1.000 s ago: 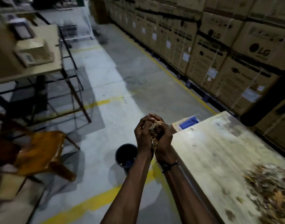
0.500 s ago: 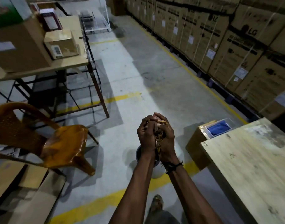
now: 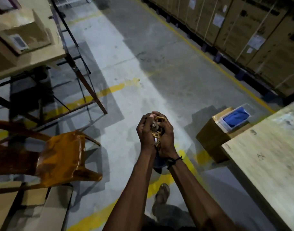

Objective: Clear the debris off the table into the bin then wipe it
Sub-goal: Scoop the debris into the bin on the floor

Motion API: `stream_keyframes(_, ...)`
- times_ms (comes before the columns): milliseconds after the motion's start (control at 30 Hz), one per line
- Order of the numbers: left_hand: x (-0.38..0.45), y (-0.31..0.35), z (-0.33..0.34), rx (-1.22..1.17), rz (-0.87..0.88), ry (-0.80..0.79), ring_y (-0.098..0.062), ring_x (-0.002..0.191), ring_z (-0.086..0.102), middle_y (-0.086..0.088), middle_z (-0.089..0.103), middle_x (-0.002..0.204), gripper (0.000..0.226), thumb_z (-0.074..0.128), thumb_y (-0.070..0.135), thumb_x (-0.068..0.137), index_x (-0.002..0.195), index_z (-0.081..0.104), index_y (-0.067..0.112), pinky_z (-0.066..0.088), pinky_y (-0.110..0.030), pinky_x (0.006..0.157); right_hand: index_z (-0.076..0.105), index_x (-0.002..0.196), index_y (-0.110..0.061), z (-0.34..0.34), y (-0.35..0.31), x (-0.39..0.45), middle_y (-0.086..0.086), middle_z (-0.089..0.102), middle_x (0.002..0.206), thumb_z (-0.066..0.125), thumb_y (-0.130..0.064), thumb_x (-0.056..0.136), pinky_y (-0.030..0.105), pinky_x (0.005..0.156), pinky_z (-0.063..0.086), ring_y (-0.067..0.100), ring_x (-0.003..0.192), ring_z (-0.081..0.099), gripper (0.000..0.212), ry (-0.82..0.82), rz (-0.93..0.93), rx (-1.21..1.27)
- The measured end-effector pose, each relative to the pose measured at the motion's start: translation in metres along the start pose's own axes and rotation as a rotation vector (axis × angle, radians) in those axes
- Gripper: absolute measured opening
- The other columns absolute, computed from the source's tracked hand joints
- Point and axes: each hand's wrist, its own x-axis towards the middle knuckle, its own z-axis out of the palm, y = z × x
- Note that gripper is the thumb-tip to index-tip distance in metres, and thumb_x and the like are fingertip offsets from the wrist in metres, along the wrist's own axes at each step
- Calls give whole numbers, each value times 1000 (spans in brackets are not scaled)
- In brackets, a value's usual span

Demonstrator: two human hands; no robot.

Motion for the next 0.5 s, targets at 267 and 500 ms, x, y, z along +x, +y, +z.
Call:
stream_keyframes(267,65,-85,-38,94,-278,61,-27,84,62,-6,69,82,12,68,16,89,80,75,15,49,-36,80,71,115,-6,-42,96,67,9,75,114,52,-11,91,34,93,54,27,111,69,31,296,141,-23)
stream_keyframes(500,127,-237,-110,244,-488,166,-12,71,67,2,72,76,16,58,-5,100,89,67,2,55,-24,68,66,120,8,-118,229,123,-9,79,89,48,7,100,19,78,56,6,87,74,27,542,284,-17)
